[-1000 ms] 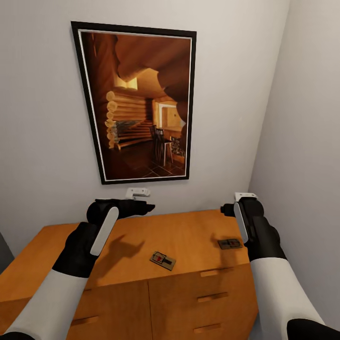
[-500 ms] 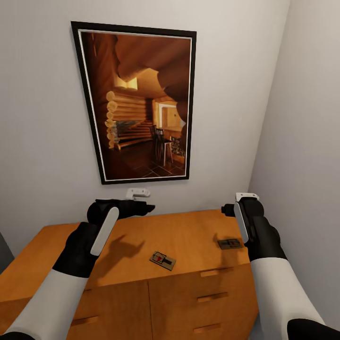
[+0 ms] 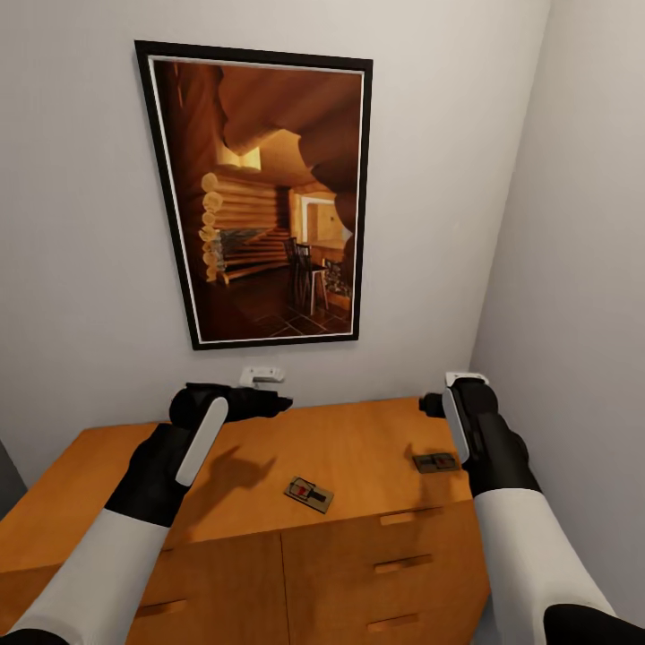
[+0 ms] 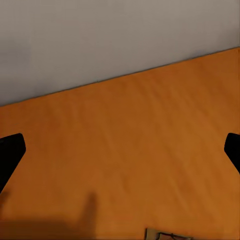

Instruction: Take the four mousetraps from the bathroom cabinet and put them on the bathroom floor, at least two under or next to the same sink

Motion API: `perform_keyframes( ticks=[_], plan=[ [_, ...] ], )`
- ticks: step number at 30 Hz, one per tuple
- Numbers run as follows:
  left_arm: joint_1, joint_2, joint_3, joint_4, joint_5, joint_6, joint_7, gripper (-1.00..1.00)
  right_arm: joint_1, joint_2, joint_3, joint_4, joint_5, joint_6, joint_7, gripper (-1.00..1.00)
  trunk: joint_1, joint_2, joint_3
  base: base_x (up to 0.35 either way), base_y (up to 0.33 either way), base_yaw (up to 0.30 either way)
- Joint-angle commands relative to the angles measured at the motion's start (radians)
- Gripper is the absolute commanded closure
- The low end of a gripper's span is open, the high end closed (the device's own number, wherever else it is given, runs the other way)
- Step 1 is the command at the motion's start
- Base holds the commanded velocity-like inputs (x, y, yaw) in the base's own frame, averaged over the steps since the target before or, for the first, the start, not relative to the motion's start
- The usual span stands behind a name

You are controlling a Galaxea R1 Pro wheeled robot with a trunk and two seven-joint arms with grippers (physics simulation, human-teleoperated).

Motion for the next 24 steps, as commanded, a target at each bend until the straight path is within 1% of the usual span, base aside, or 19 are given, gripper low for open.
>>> perform_keyframes(
  ticks=[1, 9, 12, 17, 24],
  plan=[
    [-0.001, 0.001, -0.001, 0.003, 0.006, 0.003, 0.006, -1.0, -0.001, 0.001, -0.002, 0.006, 0.004, 0.004, 0.002, -1.0, 0.0, -0.001, -0.001, 0.0, 0.0, 0.0],
    [-0.001, 0.001, -0.001, 0.017, 0.007, 0.003, 0.007, -1.0, -0.001, 0.005, -0.002, 0.027, 0.01, 0.004, 0.001, -1.0, 0.0, -0.001, -0.001, 0.0, 0.0, -0.003],
    [-0.001, 0.0, -0.002, 0.019, 0.008, 0.003, 0.007, -1.0, -0.001, 0.006, -0.002, 0.026, 0.011, 0.004, -0.001, -1.0, 0.0, -0.001, -0.001, 0.0, 0.0, -0.095],
    [-0.001, 0.0, -0.002, 0.018, 0.007, 0.003, 0.007, -1.0, -0.001, 0.007, -0.003, 0.021, 0.013, 0.004, -0.002, -1.0, 0.0, -0.001, -0.001, 0.0, 0.0, -0.206],
    [-0.001, -0.001, -0.002, 0.017, 0.006, 0.004, 0.01, -1.0, -0.001, 0.009, -0.004, 0.018, 0.014, 0.004, -0.004, -1.0, 0.0, -0.001, -0.001, 0.0, 0.0, -0.266]
  ],
)
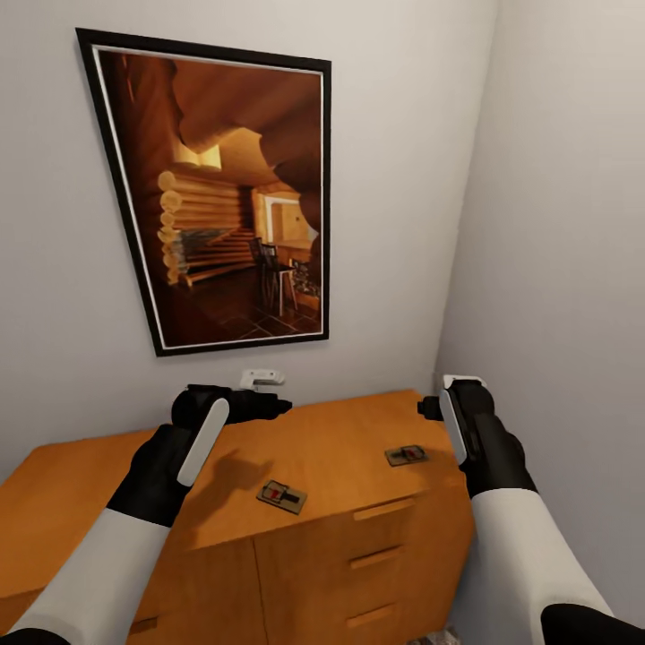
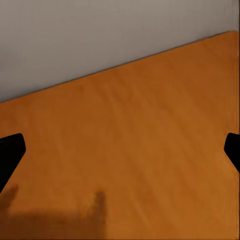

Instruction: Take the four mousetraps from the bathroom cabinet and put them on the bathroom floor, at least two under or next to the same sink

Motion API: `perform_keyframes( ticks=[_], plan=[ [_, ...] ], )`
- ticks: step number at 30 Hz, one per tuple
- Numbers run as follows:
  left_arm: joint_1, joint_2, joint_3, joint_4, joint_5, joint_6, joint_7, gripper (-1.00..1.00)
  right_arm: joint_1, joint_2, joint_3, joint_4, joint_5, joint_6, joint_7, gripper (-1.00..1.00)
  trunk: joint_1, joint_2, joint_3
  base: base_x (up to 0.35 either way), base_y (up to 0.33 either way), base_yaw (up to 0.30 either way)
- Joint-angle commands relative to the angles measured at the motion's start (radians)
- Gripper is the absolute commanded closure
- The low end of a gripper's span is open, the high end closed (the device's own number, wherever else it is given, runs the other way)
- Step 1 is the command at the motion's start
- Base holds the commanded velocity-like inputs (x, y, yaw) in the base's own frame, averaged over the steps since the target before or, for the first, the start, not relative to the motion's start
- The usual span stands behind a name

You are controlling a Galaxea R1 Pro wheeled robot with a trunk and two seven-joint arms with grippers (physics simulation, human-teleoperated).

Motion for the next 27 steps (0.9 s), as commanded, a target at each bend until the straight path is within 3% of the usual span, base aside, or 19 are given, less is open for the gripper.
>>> perform_keyframes(
  ticks=[1, 8, 18, 27],
  plan=[
    [-0.001, 0.0, -0.001, -0.001, 0.007, 0.004, 0.007, -1.0, -0.001, 0.001, -0.002, -0.001, 0.006, 0.004, 0.002, -1.0, 0.0, -0.001, -0.001, 0.0, 0.0, -0.278],
    [-0.001, 0.0, -0.002, -0.001, 0.007, 0.004, 0.006, -1.0, -0.001, 0.005, -0.001, -0.001, 0.007, 0.004, 0.002, -1.0, 0.0, -0.001, -0.001, 0.0, 0.0, -0.214],
    [-0.001, 0.0, -0.001, 0.0, 0.008, 0.004, 0.005, -1.0, -0.001, 0.009, 0.004, -0.001, 0.008, 0.004, 0.003, -1.0, 0.0, -0.001, -0.001, 0.001, 0.009, -0.037],
    [-0.001, 0.0, -0.001, 0.0, 0.01, 0.004, 0.002, -1.0, -0.001, 0.009, 0.006, -0.001, 0.005, 0.004, 0.004, -1.0, 0.0, -0.001, -0.001, 0.086, 0.223, -0.003]
  ],
)
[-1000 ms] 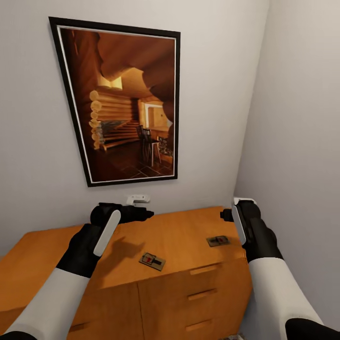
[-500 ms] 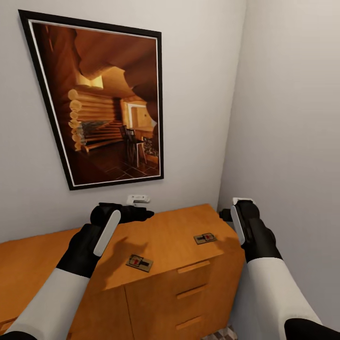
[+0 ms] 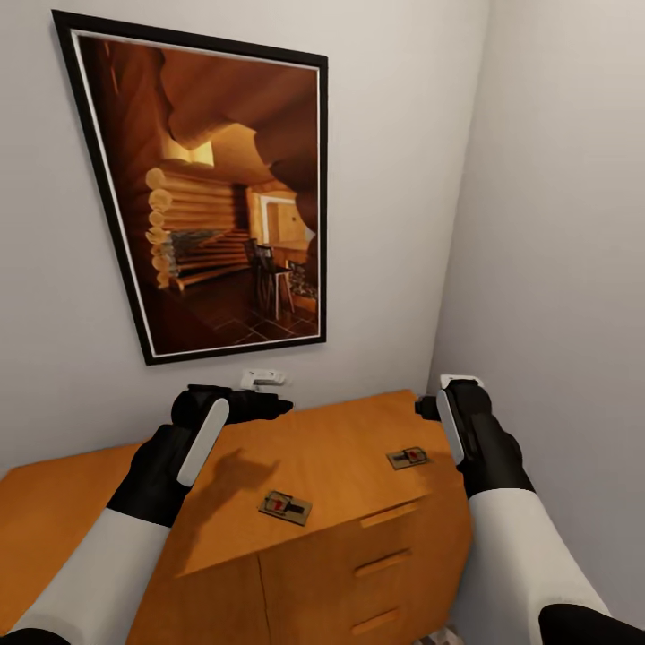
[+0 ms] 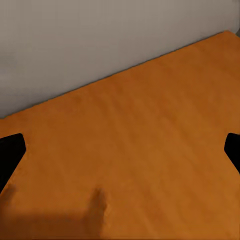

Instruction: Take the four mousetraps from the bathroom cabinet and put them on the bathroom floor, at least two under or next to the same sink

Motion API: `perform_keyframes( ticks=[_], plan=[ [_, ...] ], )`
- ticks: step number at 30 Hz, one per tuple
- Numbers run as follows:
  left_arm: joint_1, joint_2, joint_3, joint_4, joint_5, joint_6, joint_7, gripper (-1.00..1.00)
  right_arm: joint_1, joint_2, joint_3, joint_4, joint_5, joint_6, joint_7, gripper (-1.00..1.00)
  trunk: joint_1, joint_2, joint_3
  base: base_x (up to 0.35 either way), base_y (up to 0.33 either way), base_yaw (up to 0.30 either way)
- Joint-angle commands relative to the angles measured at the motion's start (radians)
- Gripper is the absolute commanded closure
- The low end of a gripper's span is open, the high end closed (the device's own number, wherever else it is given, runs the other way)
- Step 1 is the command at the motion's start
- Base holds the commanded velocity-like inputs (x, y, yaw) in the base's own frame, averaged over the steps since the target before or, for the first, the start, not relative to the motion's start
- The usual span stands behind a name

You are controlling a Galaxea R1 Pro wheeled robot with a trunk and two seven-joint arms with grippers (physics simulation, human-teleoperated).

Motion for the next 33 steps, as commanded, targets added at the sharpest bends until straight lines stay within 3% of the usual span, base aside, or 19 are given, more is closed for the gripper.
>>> perform_keyframes(
  ticks=[1, 9, 18, 33],
  plan=[
    [-0.001, 0.0, -0.001, -0.001, 0.007, 0.003, 0.006, -1.0, -0.001, 0.001, -0.002, -0.001, 0.004, 0.004, 0.002, -1.0, 0.0, -0.001, -0.001, 0.135, 0.281, -0.001],
    [-0.001, 0.0, -0.002, -0.001, 0.007, 0.003, 0.005, -1.0, -0.001, 0.001, -0.001, -0.001, 0.003, 0.004, 0.001, -1.0, 0.0, -0.001, -0.001, 0.143, 0.22, 0.0],
    [-0.001, 0.0, -0.002, -0.001, 0.006, 0.003, 0.005, -1.0, -0.001, 0.001, -0.005, -0.001, 0.002, 0.004, 0.001, -1.0, 0.0, -0.001, -0.001, 0.061, 0.06, -0.019],
    [-0.001, 0.0, -0.002, -0.001, 0.006, 0.003, 0.005, -1.0, -0.001, 0.003, -0.011, -0.001, 0.002, 0.004, -0.001, -1.0, 0.0, -0.001, -0.001, 0.004, 0.004, -0.219]
  ],
)
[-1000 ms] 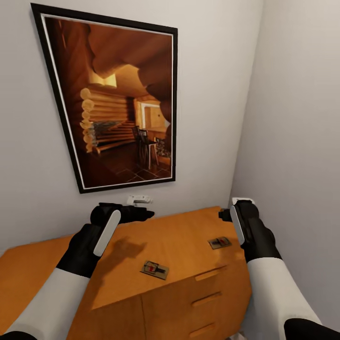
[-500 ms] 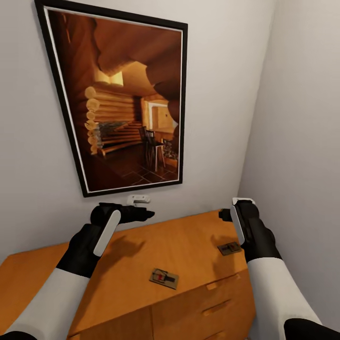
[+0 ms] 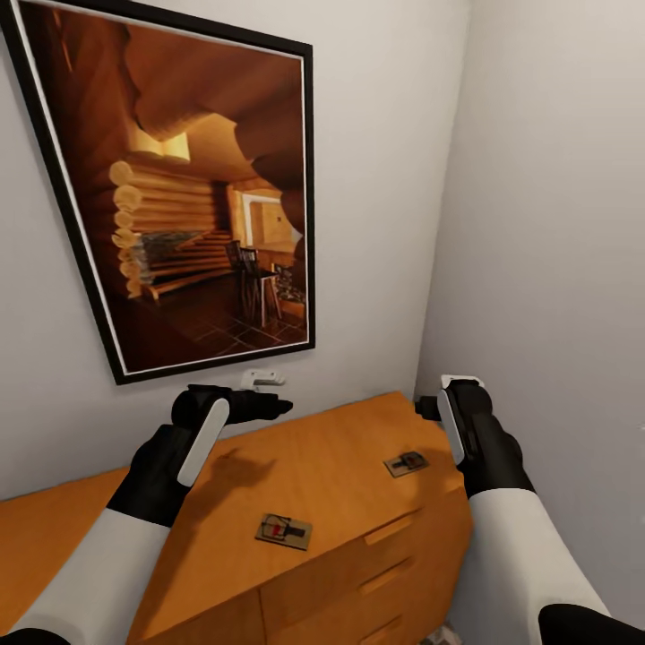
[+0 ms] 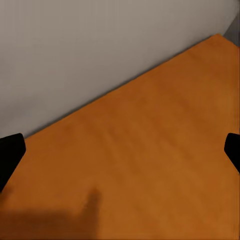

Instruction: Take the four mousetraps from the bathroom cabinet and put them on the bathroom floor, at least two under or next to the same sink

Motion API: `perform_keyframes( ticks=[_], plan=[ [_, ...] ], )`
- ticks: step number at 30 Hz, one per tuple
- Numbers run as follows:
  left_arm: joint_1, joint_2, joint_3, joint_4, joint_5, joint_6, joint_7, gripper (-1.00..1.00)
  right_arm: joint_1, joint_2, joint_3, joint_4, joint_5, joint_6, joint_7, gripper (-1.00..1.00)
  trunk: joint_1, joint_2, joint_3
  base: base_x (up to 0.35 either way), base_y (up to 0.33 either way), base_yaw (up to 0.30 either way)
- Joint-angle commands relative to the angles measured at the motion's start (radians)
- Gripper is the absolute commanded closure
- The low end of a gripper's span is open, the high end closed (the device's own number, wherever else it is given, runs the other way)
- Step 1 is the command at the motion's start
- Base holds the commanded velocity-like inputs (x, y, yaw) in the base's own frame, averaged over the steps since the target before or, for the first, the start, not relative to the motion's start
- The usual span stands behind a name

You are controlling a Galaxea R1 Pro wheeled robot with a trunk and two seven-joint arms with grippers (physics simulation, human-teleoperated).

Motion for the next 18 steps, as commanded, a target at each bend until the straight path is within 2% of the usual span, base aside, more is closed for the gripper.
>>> perform_keyframes(
  ticks=[1, 13, 18],
  plan=[
    [-0.001, 0.0, -0.001, -0.001, 0.007, 0.004, 0.006, -1.0, -0.001, 0.001, -0.002, -0.001, 0.005, 0.004, 0.002, -1.0, 0.0, -0.001, -0.001, 0.0, 0.0, -0.108],
    [-0.001, 0.001, 0.0, 0.001, 0.008, 0.005, 0.006, -1.0, -0.001, 0.001, 0.0, -0.001, 0.003, 0.004, 0.003, -1.0, 0.0, -0.001, -0.001, -0.003, 0.0, -0.031],
    [0.0, 0.001, 0.0, 0.002, 0.009, 0.006, 0.006, -1.0, -0.001, 0.001, 0.0, 0.0, 0.004, 0.004, 0.003, -1.0, 0.0, -0.001, -0.001, -0.186, 0.0, -0.003]
  ],
)
